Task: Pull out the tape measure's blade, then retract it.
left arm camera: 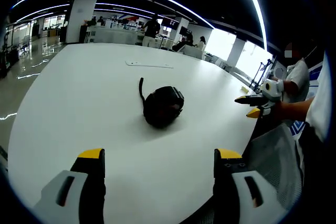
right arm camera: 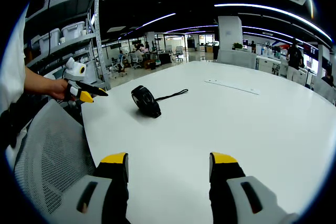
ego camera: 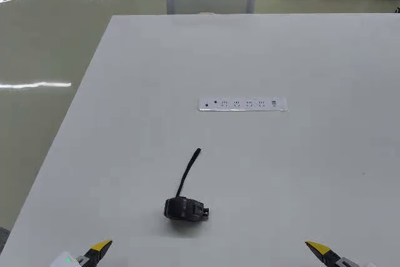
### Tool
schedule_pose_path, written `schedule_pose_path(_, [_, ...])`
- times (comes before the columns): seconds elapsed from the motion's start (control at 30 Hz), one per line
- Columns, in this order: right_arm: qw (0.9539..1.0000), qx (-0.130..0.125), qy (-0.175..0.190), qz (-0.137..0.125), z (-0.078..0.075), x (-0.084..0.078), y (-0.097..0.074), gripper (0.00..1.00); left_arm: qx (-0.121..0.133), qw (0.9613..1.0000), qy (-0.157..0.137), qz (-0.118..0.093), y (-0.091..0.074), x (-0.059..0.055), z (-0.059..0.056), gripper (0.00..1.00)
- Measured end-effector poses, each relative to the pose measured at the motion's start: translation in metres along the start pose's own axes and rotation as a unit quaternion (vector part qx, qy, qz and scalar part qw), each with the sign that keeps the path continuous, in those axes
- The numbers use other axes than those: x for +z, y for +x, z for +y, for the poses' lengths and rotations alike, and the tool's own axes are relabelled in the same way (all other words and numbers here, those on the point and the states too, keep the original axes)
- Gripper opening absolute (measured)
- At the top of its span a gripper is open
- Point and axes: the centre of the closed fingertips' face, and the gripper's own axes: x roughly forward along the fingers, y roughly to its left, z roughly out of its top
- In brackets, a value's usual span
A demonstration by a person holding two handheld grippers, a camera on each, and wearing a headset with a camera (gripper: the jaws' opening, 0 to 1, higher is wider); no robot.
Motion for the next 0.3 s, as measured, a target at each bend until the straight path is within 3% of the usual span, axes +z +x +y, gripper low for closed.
schedule_pose_path(0.3, [1.0000,0.000,0.003,0.001,0.0013,-0.0012,-0.0008,0.64,0.002,1.0000,-0.003,-0.001,-0.0013,-0.0003,0.0020,0.84])
